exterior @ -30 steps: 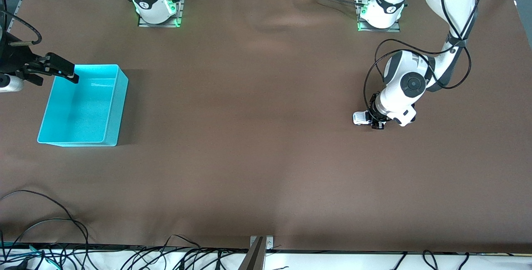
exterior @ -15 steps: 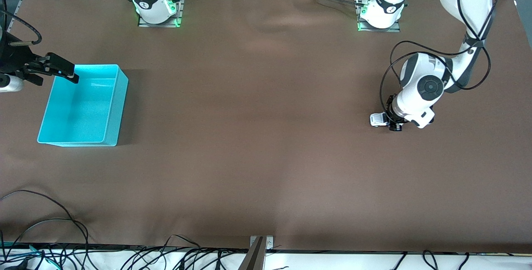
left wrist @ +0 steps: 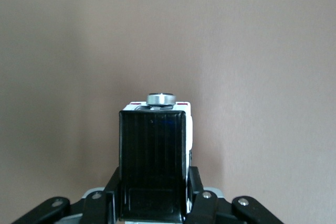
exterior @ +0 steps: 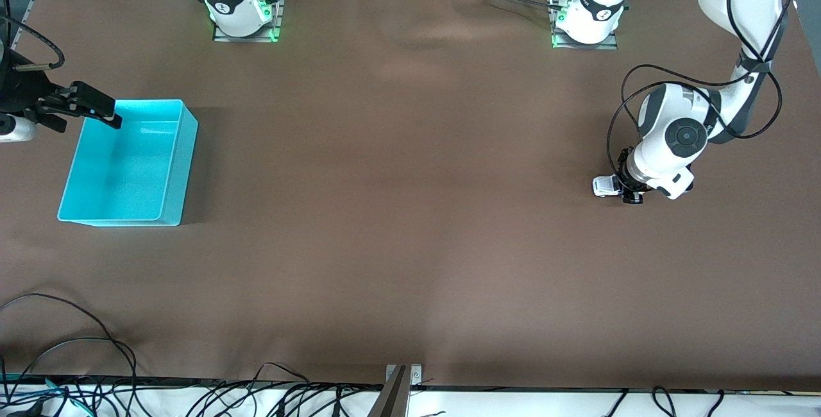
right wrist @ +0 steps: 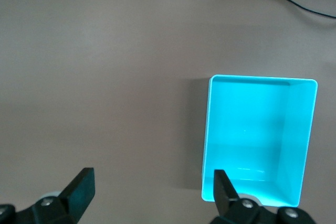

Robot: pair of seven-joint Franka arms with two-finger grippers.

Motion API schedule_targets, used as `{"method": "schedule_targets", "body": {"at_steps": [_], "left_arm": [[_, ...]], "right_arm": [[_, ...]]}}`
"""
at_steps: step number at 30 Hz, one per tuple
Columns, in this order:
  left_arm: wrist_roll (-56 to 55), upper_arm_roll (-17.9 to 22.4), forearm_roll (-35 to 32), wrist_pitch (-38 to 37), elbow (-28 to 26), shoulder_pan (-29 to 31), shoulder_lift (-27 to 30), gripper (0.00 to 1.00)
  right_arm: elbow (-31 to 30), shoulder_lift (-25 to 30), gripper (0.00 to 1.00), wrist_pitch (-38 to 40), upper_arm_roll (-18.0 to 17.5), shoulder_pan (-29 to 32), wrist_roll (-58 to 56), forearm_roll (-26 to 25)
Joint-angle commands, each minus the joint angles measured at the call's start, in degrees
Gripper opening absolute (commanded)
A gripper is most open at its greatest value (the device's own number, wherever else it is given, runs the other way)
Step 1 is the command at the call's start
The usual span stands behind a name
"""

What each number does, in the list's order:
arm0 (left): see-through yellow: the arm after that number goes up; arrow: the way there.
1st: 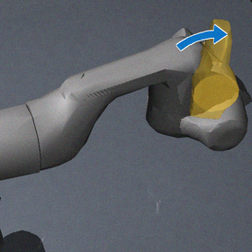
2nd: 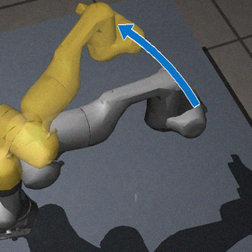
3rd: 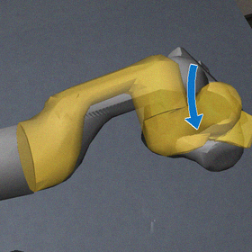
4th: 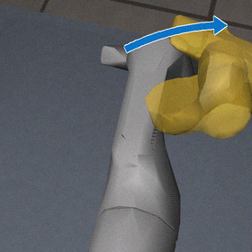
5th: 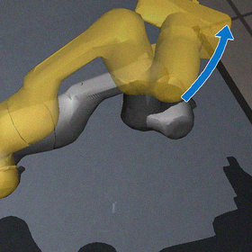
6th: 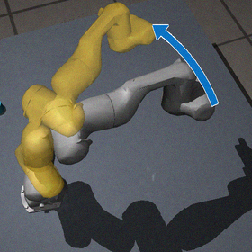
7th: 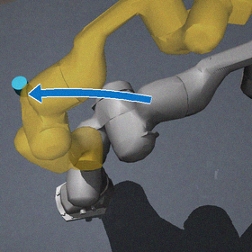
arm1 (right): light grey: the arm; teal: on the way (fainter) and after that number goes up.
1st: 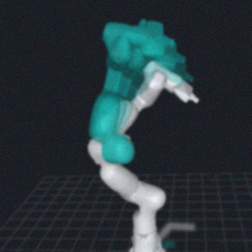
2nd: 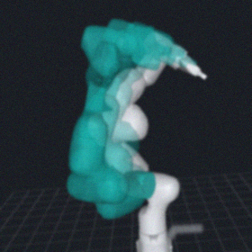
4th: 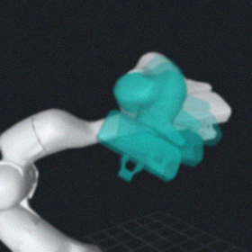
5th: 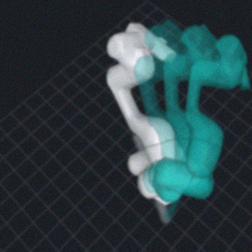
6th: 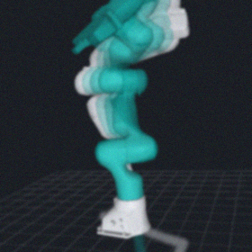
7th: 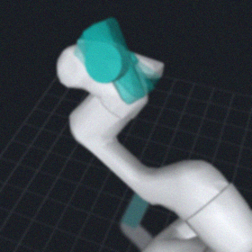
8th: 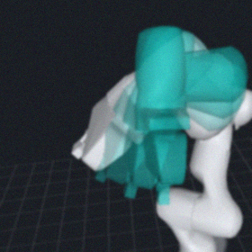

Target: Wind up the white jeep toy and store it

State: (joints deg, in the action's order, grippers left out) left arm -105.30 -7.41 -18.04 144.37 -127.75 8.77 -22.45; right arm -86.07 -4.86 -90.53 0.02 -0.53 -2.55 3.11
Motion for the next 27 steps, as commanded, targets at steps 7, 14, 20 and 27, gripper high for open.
{"method": "schedule_targets", "body": {"at_steps": [7, 14, 20, 27], "left_arm": [[-0.87, 0.11, -9.2, 1.79, 1.63, 5.55, -5.67, 0.03], [0.35, 0.02, -12.11, 2.67, 2.16, 8.01, -6.46, 0.03], [2.82, 0.02, -12.11, 3.11, 2.33, 9.51, -6.73, 0.07], [2.73, 0.03, -12.02, 3.11, 3.65, 9.69, -6.73, 0.97]], "right_arm": [[1.26, -0.15, 1.0, 0.53, 0.15, 0.09, 0.09, 1.02], [1.26, -0.15, 1.0, 0.53, 0.15, 0.09, 0.18, 1.02], [1.26, -0.15, 1.0, 0.53, 0.15, 0.09, 0.18, 1.02], [1.26, -0.15, 1.0, 0.53, 0.15, 0.09, 0.09, 1.02]]}}
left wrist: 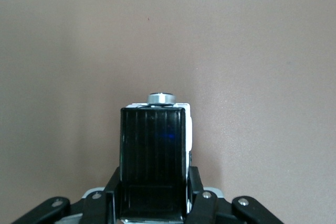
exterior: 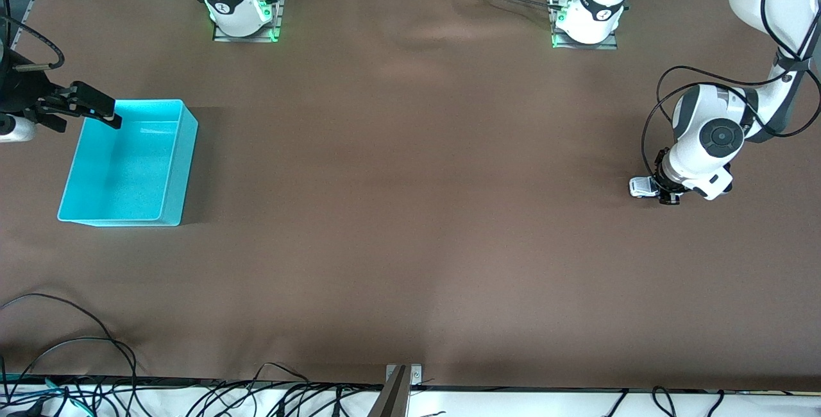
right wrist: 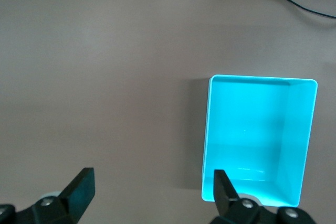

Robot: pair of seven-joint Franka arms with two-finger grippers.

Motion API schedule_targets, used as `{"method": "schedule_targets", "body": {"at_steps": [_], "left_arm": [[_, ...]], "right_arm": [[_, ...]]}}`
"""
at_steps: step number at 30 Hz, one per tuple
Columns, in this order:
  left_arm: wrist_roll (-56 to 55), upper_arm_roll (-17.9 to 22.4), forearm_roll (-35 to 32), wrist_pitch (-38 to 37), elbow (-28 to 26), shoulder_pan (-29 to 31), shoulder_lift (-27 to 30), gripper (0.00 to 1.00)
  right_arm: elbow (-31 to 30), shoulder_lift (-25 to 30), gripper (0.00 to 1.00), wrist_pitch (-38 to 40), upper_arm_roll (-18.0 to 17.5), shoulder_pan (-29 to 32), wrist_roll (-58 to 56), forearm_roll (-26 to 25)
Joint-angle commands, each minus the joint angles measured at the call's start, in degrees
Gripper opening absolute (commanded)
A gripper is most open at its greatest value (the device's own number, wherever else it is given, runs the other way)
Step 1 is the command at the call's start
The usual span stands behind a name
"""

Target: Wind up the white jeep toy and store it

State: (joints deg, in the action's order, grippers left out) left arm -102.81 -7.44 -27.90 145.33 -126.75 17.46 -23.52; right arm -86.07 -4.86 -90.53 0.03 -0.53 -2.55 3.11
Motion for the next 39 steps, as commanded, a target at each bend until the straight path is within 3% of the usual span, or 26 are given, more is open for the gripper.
{"method": "schedule_targets", "body": {"at_steps": [1, 10, 23, 39], "left_arm": [[0.24, 0.15, -2.07, 2.15, 2.74, 1.17, -5.49, 1.0], [2.69, -0.2, -1.46, -5.65, 8.88, 2.93, -3.64, 1.0], [23.69, -2.4, 3.9, -25.25, 18.37, 2.32, 3.65, 1.0], [49.96, -5.3, 14.26, -39.68, 35.33, 2.85, 5.58, 1.0]], "right_arm": [[1.26, -0.15, 1.0, 0.53, 0.15, 0.09, 0.18, 1.02], [1.26, -0.15, 1.0, 0.53, 0.15, 0.09, 0.18, 1.02], [1.26, -0.15, 1.0, 0.53, 0.15, 0.09, 0.18, 1.02], [1.26, -0.15, 1.0, 0.53, 0.15, 0.09, 0.09, 1.02]]}}
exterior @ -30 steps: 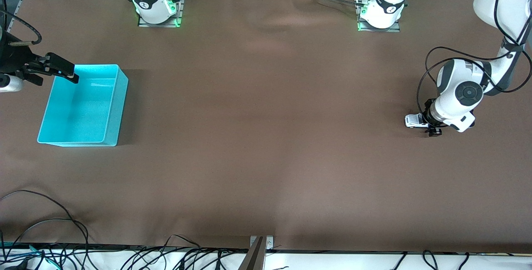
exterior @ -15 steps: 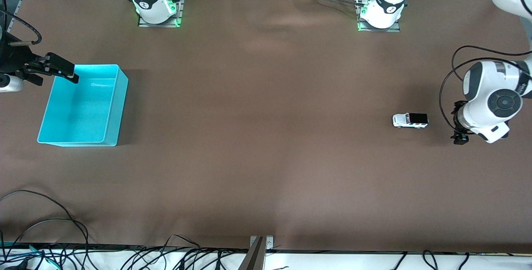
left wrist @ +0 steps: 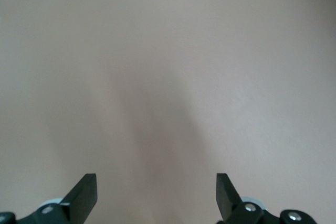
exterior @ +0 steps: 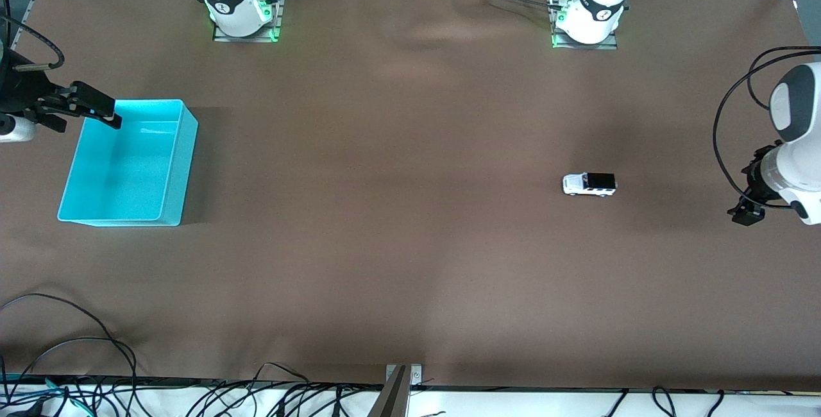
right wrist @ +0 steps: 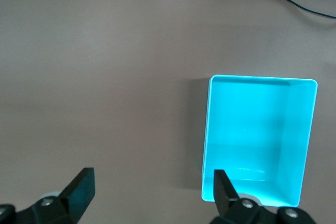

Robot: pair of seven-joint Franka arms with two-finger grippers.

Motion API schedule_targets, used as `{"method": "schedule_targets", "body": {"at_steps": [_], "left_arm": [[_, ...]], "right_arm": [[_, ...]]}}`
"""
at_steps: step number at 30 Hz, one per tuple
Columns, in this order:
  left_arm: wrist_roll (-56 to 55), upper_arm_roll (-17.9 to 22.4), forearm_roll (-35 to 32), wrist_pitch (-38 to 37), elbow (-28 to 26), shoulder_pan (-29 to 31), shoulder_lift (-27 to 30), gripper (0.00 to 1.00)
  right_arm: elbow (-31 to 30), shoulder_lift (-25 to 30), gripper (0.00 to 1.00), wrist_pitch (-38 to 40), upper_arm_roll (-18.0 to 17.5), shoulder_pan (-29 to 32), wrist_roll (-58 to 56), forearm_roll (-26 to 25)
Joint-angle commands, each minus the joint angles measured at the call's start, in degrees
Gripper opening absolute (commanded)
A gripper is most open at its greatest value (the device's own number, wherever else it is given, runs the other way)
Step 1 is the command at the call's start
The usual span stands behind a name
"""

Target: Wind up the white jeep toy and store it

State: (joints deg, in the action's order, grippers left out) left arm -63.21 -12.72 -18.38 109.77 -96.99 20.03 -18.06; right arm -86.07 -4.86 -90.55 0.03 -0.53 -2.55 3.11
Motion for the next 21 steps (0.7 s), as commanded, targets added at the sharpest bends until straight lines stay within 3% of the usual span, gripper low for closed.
{"method": "schedule_targets", "body": {"at_steps": [1, 21], "left_arm": [[12.13, 0.06, 5.71, -4.56, 6.54, 0.27, 0.13, 1.0], [45.97, -1.79, 10.64, -15.02, 19.46, -0.43, 0.3, 1.0]], "right_arm": [[1.26, -0.15, 1.0, 0.55, 0.14, 0.09, 0.09, 1.02], [1.26, -0.15, 1.0, 0.55, 0.14, 0.09, 0.09, 1.02]]}}
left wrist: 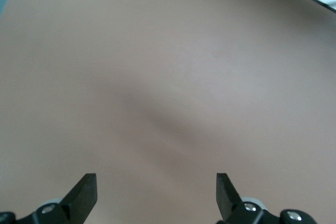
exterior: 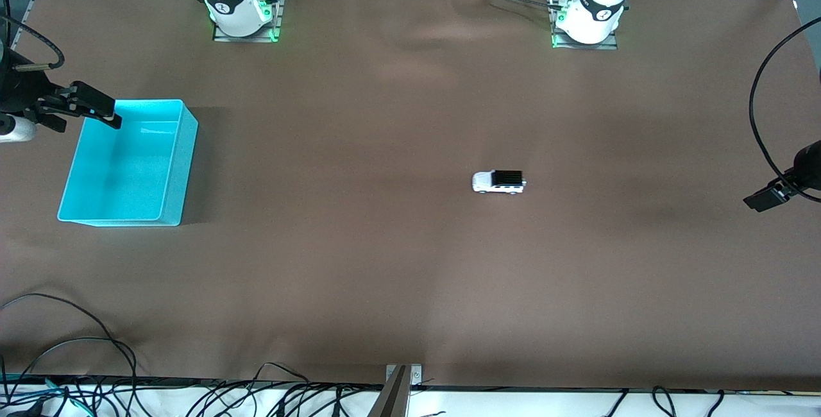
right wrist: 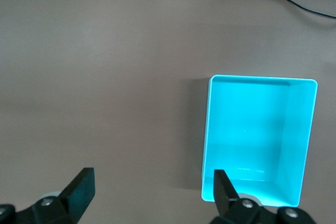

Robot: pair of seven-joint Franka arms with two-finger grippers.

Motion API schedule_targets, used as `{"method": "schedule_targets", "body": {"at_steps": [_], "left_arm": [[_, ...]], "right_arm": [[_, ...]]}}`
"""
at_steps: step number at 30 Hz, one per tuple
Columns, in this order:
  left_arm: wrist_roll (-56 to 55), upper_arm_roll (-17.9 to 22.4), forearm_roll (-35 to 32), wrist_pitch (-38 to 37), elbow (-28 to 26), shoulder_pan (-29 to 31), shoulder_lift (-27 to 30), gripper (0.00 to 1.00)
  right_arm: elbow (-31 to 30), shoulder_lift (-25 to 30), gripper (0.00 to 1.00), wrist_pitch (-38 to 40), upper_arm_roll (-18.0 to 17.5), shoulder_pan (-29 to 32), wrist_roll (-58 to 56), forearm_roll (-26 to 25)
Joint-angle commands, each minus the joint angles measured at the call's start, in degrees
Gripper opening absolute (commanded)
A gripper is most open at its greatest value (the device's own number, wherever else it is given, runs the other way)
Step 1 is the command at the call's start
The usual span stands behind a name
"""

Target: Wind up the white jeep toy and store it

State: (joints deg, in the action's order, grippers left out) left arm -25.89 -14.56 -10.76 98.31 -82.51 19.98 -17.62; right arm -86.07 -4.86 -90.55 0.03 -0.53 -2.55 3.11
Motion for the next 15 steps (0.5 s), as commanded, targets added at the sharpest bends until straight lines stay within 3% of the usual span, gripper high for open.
{"method": "schedule_targets", "body": {"at_steps": [1, 7, 15], "left_arm": [[9.79, 0.06, 3.29, -3.65, 5.25, -0.47, -0.13, 1.0], [18.75, -0.91, 8.29, -3.65, 5.43, 0.23, 0.04, 1.0], [25.8, -0.65, 8.83, -6.72, 4.73, 0.32, 3.21, 1.0]], "right_arm": [[1.26, -0.15, 1.0, 0.55, 0.14, 0.09, 0.09, 1.02], [1.26, -0.15, 1.0, 0.55, 0.14, 0.09, 0.09, 1.02], [1.26, -0.15, 1.0, 0.64, 0.14, 0.09, 0.18, 1.02]]}}
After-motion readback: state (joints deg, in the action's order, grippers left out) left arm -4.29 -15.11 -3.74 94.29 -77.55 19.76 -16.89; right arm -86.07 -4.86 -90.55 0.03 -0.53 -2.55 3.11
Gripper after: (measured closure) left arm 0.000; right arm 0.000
